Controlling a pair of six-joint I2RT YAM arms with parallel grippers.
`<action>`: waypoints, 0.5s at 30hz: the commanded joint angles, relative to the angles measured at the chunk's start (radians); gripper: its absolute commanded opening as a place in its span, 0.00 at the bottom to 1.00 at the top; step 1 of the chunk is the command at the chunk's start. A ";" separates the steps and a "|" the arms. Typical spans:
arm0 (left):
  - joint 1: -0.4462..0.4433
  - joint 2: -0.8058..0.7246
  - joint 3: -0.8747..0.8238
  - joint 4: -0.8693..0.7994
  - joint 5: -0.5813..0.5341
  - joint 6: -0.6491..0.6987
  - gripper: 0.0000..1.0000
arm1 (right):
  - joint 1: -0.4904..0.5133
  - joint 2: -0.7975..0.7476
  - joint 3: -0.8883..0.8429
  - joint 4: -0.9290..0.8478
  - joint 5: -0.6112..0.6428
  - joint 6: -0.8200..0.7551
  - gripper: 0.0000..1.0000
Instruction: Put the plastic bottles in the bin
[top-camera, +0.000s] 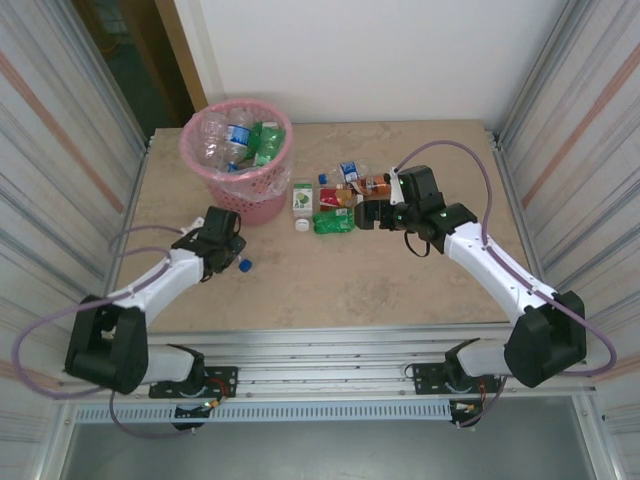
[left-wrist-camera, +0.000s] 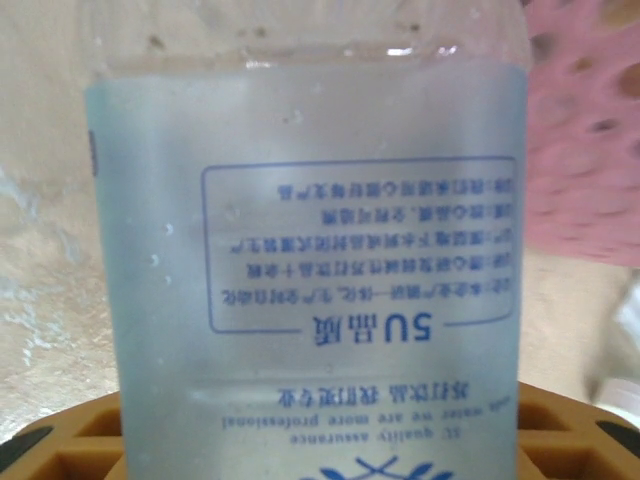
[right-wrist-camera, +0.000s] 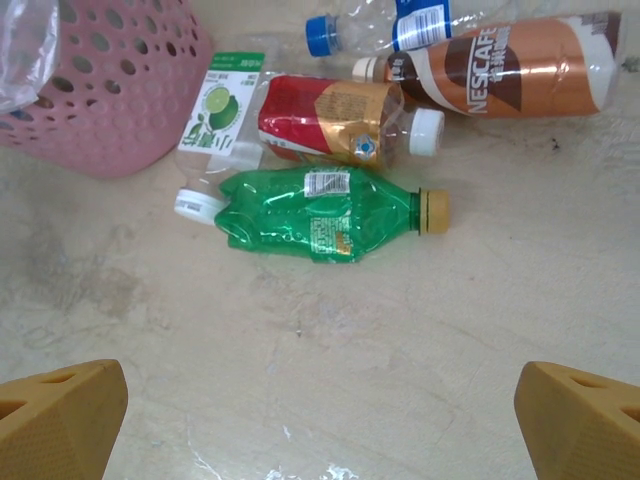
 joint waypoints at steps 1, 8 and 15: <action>0.017 -0.116 0.051 -0.070 -0.032 0.143 0.42 | -0.010 -0.046 -0.004 -0.013 0.025 0.018 0.98; 0.040 -0.224 0.257 -0.205 0.018 0.213 0.42 | -0.013 -0.066 -0.023 -0.005 0.036 0.034 0.98; 0.040 -0.168 0.467 -0.123 0.034 0.239 0.42 | -0.013 -0.068 -0.041 0.009 0.034 0.049 0.98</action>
